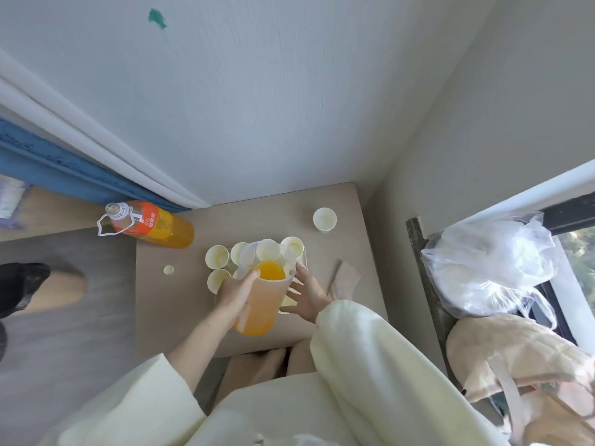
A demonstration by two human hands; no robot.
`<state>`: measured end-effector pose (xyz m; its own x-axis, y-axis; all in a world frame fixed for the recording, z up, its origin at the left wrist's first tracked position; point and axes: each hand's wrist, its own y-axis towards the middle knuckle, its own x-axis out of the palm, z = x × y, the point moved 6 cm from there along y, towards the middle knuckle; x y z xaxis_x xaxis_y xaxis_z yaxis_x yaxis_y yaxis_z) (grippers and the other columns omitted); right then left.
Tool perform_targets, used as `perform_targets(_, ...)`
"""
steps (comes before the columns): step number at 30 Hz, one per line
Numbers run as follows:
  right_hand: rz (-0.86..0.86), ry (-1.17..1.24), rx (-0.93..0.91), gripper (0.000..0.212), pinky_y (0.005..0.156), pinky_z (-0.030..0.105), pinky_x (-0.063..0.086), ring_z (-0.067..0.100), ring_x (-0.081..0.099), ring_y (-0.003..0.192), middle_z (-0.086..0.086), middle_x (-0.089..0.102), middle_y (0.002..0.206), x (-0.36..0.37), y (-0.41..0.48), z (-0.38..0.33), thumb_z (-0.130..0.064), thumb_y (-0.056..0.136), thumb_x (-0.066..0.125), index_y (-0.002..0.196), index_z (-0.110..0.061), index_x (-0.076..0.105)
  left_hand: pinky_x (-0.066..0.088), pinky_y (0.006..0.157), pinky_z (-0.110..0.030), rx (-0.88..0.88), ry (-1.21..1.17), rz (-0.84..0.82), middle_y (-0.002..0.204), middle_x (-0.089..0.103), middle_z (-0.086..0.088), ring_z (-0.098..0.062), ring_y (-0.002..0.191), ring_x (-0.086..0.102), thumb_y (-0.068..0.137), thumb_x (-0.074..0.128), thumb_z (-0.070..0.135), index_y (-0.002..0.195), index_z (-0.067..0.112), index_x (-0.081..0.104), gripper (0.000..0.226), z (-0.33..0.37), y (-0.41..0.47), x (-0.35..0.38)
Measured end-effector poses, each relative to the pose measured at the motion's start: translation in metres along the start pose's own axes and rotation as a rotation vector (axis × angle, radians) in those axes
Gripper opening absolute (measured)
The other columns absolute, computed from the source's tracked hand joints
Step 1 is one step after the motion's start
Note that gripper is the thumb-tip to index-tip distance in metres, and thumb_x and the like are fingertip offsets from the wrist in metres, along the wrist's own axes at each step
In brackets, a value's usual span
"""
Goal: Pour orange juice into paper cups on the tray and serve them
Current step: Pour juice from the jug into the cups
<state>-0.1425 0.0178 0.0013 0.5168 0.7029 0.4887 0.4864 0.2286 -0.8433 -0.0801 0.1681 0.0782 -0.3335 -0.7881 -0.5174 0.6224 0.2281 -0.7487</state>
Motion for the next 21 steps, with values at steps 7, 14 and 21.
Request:
perform_targets(7, 0.017, 0.02, 0.027, 0.055, 0.1, 0.061, 0.041, 0.025, 0.044, 0.131, 0.004, 0.052, 0.137, -0.004, 0.009, 0.0, -0.059, 0.093, 0.047, 0.135, -0.023, 0.05, 0.036, 0.063, -0.03, -0.022, -0.019, -0.026, 0.06, 0.049, -0.003, -0.02, 0.058, 0.051, 0.078, 0.063, 0.06, 0.066, 0.011, 0.047, 0.052, -0.004, 0.009, 0.007)
perform_targets(14, 0.014, 0.039, 0.053, 0.049, 0.103, 0.062, 0.038, 0.026, 0.047, 0.129, 0.008, 0.053, 0.135, -0.002, 0.014, 0.0, -0.056, 0.095, 0.046, 0.127, -0.021, 0.055, 0.036, 0.064, -0.032, -0.038, -0.009, -0.033, 0.058, 0.048, -0.004, -0.023, 0.062, 0.049, 0.075, 0.064, 0.063, 0.063, 0.011, 0.044, 0.057, -0.001, 0.019, 0.008)
perform_targets(21, 0.054, 0.061, 0.075, 0.05, 0.103, 0.061, 0.039, 0.028, 0.044, 0.132, 0.011, 0.05, 0.138, -0.002, 0.019, 0.001, -0.053, 0.097, 0.043, 0.131, -0.018, 0.052, 0.035, 0.063, -0.032, -0.039, 0.016, -0.047, 0.053, 0.041, -0.002, -0.021, 0.056, 0.043, 0.081, 0.063, 0.058, 0.058, 0.013, 0.038, 0.057, 0.001, 0.026, 0.012)
